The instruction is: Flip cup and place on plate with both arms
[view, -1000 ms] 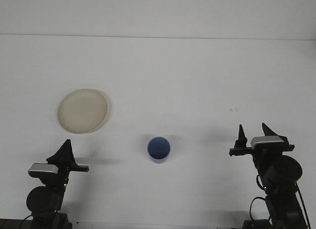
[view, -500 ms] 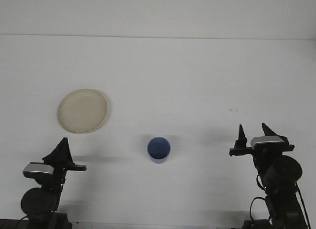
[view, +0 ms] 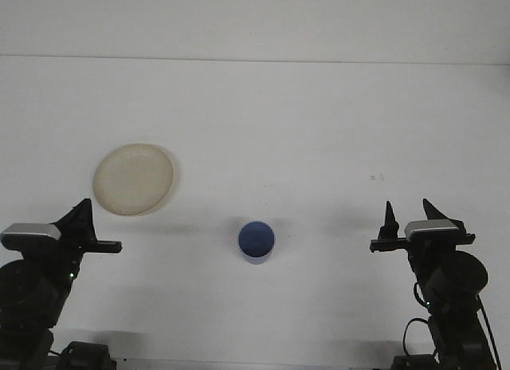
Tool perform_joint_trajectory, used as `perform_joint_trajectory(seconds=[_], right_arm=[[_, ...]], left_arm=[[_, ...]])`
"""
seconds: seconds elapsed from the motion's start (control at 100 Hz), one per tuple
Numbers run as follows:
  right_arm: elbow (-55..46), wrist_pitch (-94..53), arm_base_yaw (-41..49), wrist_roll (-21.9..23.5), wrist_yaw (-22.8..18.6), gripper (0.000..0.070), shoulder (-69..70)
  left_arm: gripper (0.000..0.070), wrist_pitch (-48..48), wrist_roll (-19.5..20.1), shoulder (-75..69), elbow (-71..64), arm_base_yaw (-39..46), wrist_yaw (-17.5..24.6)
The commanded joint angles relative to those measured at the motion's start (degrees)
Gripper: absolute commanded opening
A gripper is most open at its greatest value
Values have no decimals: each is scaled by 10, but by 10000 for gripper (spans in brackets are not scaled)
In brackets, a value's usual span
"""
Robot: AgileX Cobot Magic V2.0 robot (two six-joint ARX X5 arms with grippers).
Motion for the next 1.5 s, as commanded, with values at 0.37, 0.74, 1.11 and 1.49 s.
perform_joint_trajectory(seconds=[0.37,0.74,1.11,1.49], right_arm=[[2,6,1,-2,2,480,1],[2,6,1,-2,2,480,1],[2,6,1,-2,2,480,1],[2,8,1,-2,2,480,1]], left_arm=[[12,-279,19,244,210,-1,1],[22,-307,18,286,217,-1,1],[437,-314,14,286,219,-1,6],[435,-399,-7,365,341,-67,63]])
